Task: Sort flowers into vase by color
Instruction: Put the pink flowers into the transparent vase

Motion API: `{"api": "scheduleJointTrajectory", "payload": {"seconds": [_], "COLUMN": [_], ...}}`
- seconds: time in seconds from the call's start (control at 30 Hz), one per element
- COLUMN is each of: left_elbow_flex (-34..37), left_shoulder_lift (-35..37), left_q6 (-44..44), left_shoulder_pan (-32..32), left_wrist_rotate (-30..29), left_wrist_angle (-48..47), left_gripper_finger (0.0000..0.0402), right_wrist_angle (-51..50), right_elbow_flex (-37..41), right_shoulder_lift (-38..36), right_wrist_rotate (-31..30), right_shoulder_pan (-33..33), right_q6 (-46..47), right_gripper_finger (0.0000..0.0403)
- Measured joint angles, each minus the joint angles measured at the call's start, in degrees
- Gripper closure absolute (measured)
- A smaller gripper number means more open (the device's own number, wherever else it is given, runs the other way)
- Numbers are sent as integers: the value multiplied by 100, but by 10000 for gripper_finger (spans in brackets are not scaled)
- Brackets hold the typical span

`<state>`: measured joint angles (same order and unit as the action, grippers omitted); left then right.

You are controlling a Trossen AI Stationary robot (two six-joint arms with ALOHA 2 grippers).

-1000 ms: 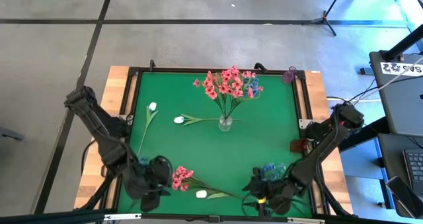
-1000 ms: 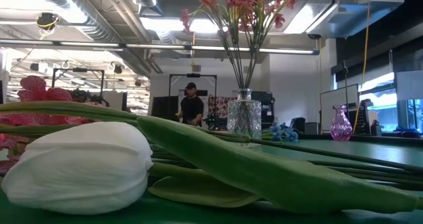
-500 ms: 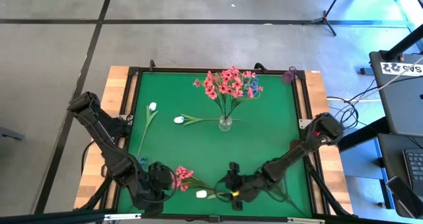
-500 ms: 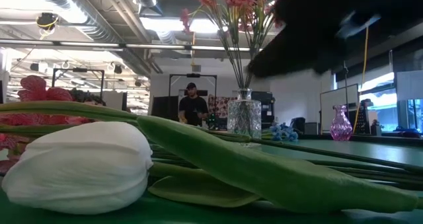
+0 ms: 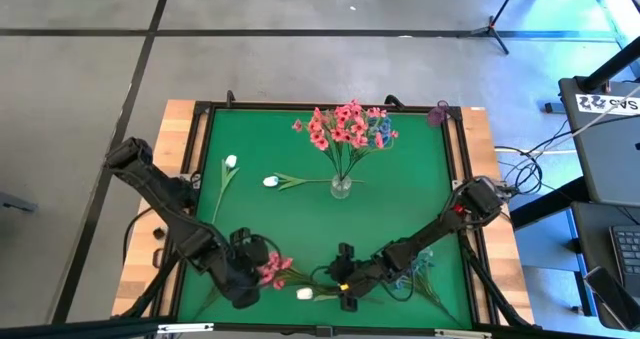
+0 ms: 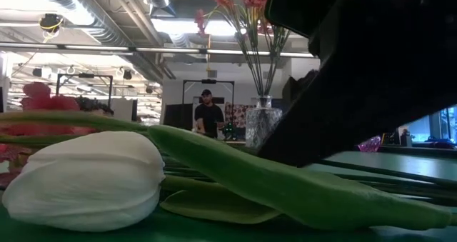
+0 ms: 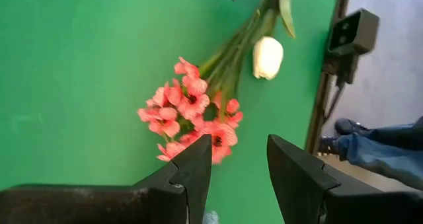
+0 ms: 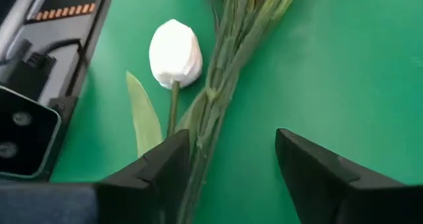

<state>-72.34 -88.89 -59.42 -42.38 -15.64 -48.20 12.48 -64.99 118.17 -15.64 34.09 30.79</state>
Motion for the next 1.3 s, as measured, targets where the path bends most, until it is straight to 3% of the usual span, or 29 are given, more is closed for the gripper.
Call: {"api": "scheduleJointTrajectory", "payload": {"seconds": [0.33,0.43,0.7,0.9,1.07,1.3], "left_elbow_flex": [0,0,0,0,0,0], "left_shoulder_lift": [627,822,1108,1112,1114,1114], "left_q6": [452,454,450,405,221,-4], "left_shoulder_pan": [572,673,617,508,394,171], "left_wrist_rotate": [-48,-49,-427,-694,-1084,-1115], "left_wrist_angle": [-289,-419,-454,-473,-466,-444], "left_gripper_finger": [260,260,260,260,260,260], "right_wrist_angle": [-123,-473,-3050,-5188,-5240,-5125], "right_elbow_flex": [0,0,-1,7,111,114], "right_shoulder_lift": [-29,-220,-1479,-1849,-1856,-1858], "right_wrist_rotate": [412,625,425,275,704,1125], "right_shoulder_pan": [0,0,0,0,-55,-363], "right_q6": [46,176,603,1262,859,604], "right_gripper_finger": [383,387,397,378,342,216]}}
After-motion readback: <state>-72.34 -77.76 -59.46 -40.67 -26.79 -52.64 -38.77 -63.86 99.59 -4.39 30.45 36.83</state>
